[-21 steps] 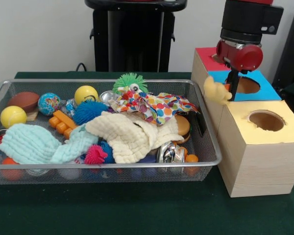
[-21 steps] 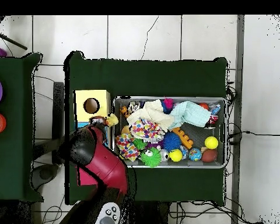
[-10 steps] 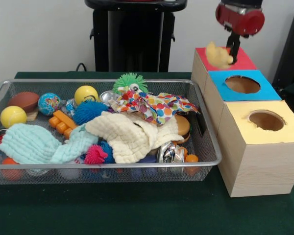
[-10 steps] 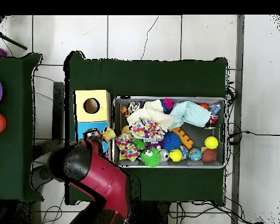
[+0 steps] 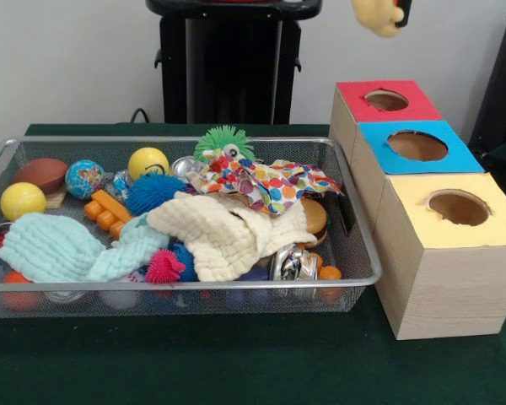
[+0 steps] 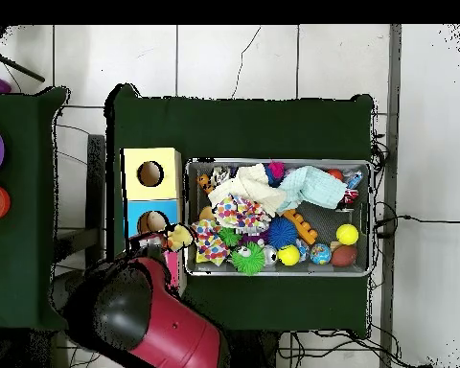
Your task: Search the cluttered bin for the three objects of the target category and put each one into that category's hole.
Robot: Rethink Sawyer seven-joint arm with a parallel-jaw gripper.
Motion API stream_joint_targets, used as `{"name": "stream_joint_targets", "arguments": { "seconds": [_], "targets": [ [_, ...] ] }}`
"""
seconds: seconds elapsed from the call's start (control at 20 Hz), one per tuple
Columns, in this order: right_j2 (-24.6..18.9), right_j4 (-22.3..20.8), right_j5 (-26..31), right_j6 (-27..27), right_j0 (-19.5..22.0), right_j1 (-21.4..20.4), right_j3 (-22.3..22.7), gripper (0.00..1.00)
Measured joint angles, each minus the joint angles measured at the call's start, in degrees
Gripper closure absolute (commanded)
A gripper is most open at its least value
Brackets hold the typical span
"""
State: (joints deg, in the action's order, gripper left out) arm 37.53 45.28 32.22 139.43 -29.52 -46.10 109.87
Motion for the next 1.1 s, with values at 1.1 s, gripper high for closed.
{"name": "stream_joint_targets", "arguments": {
  "seconds": [1.1],
  "targets": [
    [0.3,2.6,-11.8,0.1,-7.7,-7.9,14.9,1.0]
  ]
}}
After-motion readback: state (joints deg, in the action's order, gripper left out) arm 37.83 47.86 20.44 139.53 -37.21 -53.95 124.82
